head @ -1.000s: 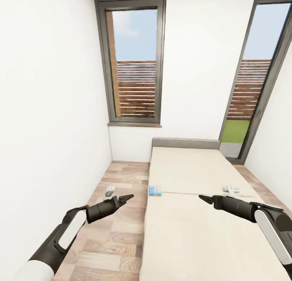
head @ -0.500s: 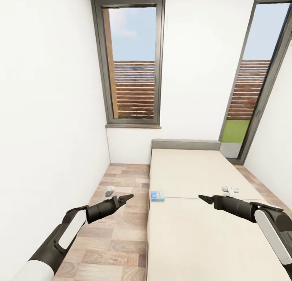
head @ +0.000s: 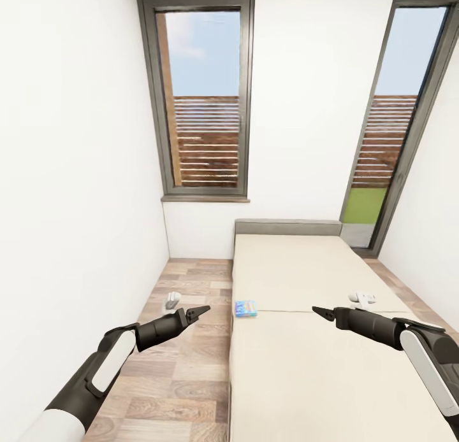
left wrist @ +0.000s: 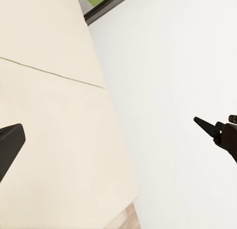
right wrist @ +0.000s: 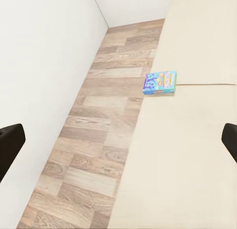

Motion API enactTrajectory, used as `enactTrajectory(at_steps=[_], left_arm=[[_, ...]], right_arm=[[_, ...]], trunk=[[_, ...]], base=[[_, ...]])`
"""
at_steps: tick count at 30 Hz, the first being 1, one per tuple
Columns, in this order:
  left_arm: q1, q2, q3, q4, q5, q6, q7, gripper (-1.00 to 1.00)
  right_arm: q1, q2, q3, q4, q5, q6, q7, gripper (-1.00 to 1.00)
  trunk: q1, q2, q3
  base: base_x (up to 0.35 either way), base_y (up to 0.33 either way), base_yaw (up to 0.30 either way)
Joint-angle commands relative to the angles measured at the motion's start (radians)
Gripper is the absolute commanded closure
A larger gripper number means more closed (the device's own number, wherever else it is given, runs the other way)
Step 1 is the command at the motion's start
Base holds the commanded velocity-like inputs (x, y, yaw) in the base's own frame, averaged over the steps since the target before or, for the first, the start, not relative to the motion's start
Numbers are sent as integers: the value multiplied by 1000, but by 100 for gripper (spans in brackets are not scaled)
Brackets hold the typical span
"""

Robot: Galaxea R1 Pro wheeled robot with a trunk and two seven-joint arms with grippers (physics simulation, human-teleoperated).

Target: Put all the toys in the child's room - the three board games (two on the bed and one on the table), the two jigsaw puzzles on the table, and the tennis ball on the table - inside the toy box on the table in the child's room.

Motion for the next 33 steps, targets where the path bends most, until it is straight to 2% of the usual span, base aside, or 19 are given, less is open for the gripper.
enactTrajectory(at_steps=[1, 24, 33], left_arm=[[0, 1, -1, 0, 7, 5, 1, -100], [0, 1, -1, 0, 7, 5, 0, -100], [0, 1, -1, 0, 7, 5, 0, -100]], right_arm=[[0, 0, -1, 0, 3, 5, 5, -100], [-1, 0, -2, 0, 3, 5, 6, -100], [0, 0, -2, 0, 3, 5, 6, -100]], trunk=[[0, -1, 0], [0, -1, 0], [0, -1, 0]], base=[[4, 82, -8], [1, 240, -2], [0, 98, 0]])
